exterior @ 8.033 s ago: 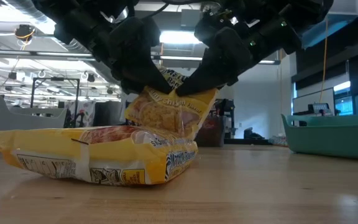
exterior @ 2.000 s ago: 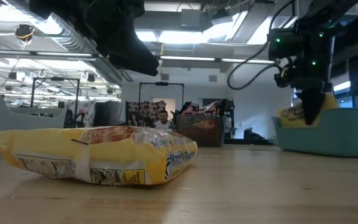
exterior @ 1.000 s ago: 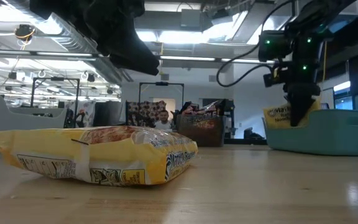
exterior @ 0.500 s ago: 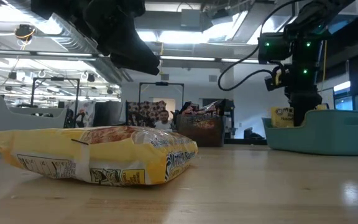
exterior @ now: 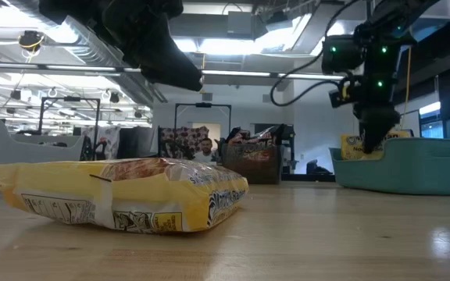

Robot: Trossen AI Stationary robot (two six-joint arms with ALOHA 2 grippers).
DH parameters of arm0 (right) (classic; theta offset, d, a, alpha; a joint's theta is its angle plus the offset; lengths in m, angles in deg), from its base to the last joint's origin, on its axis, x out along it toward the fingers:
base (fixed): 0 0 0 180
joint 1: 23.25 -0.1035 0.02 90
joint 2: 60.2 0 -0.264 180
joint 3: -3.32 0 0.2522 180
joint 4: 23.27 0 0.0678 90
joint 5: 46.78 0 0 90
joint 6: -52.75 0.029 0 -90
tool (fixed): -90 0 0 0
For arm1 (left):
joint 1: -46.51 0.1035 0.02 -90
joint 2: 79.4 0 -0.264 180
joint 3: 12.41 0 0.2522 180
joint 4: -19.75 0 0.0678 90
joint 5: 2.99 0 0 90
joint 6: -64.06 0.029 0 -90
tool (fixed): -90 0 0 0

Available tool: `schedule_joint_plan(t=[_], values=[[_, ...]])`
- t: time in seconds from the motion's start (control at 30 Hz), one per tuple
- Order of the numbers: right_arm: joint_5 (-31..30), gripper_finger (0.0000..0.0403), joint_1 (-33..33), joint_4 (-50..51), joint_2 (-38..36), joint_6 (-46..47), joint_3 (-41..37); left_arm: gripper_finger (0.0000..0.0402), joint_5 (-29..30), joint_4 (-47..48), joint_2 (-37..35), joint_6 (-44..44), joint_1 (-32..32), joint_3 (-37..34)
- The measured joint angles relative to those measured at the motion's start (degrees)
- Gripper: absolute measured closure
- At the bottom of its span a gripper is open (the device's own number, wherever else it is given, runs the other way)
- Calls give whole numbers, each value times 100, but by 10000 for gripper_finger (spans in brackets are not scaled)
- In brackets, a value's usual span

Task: Sort Maruchan noodles
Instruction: Put the yellow noodle pack into the blue bin

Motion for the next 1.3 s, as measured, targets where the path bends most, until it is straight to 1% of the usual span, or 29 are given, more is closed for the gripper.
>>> schedule_joint_plan(t=[0.13, 0.2, 0.27, 0.33, 0.43, 0.53, 0.7, 0.83, 0.93, 1.1, 1.3], values=[[-58, 94, -4, 358, -19, 51, 355, 200, -1, -47, 0, 3, 0, 2], [44, 85, -5, 645, -22, 197, 595, 200, -1, -49, 0, 2, 0, 2], [315, 80, -23, 868, -22, 405, 843, 200, -41, -48, 0, 2, 0, 2], [660, 78, -140, 1081, -25, 686, 1052, 200, -219, -49, 0, -2, 0, 2], [1037, 81, -542, 1084, -25, 921, 1166, 200, -516, -49, 0, -114, -9, 2], [1134, 87, -1152, 699, -25, 1216, 1166, 200, -612, -48, 0, -221, -106, 2], [1235, 95, -2367, -514, 15, 1683, 989, 200, -590, -48, 0, -439, -458, 2], [1241, 105, -3195, -1994, 178, 1814, 710, 200, -483, -31, 3, -710, -797, 2], [1230, 120, -3688, -3043, 545, 1803, 638, 200, -405, 6, 141, -934, -1091, 7], [1279, 164, -4176, -4607, 1459, 1577, 633, 200, -431, -14, 753, -1607, -1511, 7], [1657, 237, -4247, -5751, 2418, 1634, 648, 200, -488, -148, 1422, -2444, -2013, 2]])
